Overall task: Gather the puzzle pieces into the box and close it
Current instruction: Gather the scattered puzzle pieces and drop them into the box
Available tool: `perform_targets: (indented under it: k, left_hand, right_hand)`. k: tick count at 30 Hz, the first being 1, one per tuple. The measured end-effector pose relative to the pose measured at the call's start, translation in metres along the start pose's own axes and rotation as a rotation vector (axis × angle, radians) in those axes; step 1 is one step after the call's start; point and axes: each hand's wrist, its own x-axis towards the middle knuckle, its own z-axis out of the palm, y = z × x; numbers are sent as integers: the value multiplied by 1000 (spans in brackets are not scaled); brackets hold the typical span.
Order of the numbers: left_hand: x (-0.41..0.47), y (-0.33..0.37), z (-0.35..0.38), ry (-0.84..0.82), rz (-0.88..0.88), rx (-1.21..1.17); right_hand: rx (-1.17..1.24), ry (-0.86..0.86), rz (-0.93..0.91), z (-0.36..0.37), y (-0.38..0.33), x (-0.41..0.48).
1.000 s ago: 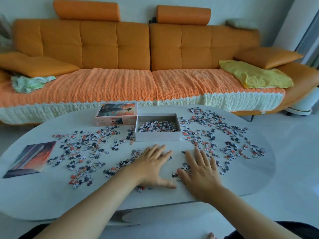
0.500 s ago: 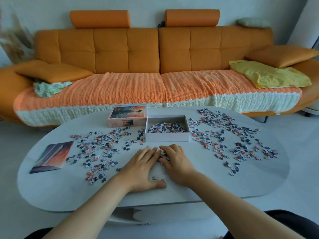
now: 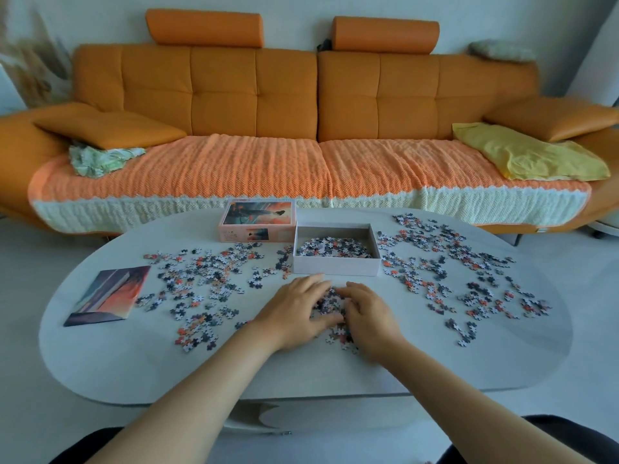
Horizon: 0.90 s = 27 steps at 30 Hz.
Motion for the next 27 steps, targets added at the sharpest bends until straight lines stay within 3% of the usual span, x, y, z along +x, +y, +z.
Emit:
perform_targets:
  k: [4, 10, 14, 17, 20, 22, 27]
  left_hand:
    - [-6, -5, 1, -169, 17, 115]
    - [-12, -1, -15, 11, 29, -99]
    - [-17, -12, -31, -56, -48, -80]
    - [-17, -24, -39, -120, -88, 22]
    - [-19, -30, -38, -201, -100, 70]
    - [-17, -30, -35, -176, -71, 53]
    - [-8, -32, -28, -34, -46, -38]
  right_hand:
    - [-123, -109, -67, 9, -1, 0]
    - [83, -186, -29, 9, -20, 9]
    - [112, -152, -62, -3, -29, 19]
    - [-90, -122, -190, -23, -30, 29]
    - [-514, -326, -253, -31, -22, 29]
    - [-648, -385, -243, -27, -19, 25]
    - [-526, -318, -303, -8, -26, 30]
